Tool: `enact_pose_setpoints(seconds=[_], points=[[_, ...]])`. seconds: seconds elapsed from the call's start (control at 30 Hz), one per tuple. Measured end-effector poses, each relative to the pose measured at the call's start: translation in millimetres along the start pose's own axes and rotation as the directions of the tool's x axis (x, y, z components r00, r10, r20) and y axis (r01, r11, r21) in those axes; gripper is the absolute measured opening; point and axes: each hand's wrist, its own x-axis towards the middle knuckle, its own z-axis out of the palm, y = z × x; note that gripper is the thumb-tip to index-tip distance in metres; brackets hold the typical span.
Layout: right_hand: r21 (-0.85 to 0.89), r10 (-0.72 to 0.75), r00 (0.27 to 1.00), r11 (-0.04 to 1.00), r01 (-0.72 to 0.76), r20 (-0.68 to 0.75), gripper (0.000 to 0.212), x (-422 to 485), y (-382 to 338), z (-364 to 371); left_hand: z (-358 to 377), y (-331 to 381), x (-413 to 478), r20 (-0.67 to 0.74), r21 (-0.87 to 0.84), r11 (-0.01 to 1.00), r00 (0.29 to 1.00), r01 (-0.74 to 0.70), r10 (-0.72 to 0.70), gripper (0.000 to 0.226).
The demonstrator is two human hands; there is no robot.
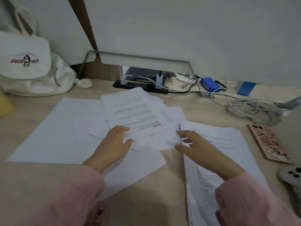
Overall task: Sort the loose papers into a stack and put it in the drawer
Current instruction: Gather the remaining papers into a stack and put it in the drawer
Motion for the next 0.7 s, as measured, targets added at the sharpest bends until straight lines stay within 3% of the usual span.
enact_pose_setpoints(seconds=[0.1,0.2,0.27,0.33,0.47,0.57,0.7], points=[[0.374,0.118,0.981,0.912,-0.168,0.152,0.05,33,-20,31,-19,-43,14,-0.005,0.113,0.987,0.994,0.113,-0.114,0.067],[0.786,0.219,0.947,0.53,-0.317,0.234,0.012,60,-24,55,-25,-68,14,0.001,0.265,0.946,0.981,0.186,-0.193,0.072],[0.886,0.342,0.909,0.306,-0.348,0.239,0.012,75,-23,65,-22,-75,8,-0.014,0.281,0.942,0.982,0.183,-0.186,0.074],[0.911,0.398,0.881,0.206,-0.357,0.256,0.016,86,-25,71,-15,-80,5,-0.061,0.279,0.947,0.987,0.16,-0.149,0.082],[0.887,0.371,0.906,0.322,-0.332,0.205,0.027,108,-27,81,-2,-88,2,-0.162,0.29,0.952,0.985,0.097,-0.051,0.125],[0.844,0.343,0.937,0.481,-0.236,0.066,0.008,115,-38,89,0,-93,1,-0.164,0.246,0.968,0.986,0.047,-0.006,0.122],[0.742,0.278,0.96,0.648,-0.173,-0.02,0.025,120,-42,98,-4,-92,-3,-0.185,0.032,0.999,0.983,-0.001,0.007,0.103]])
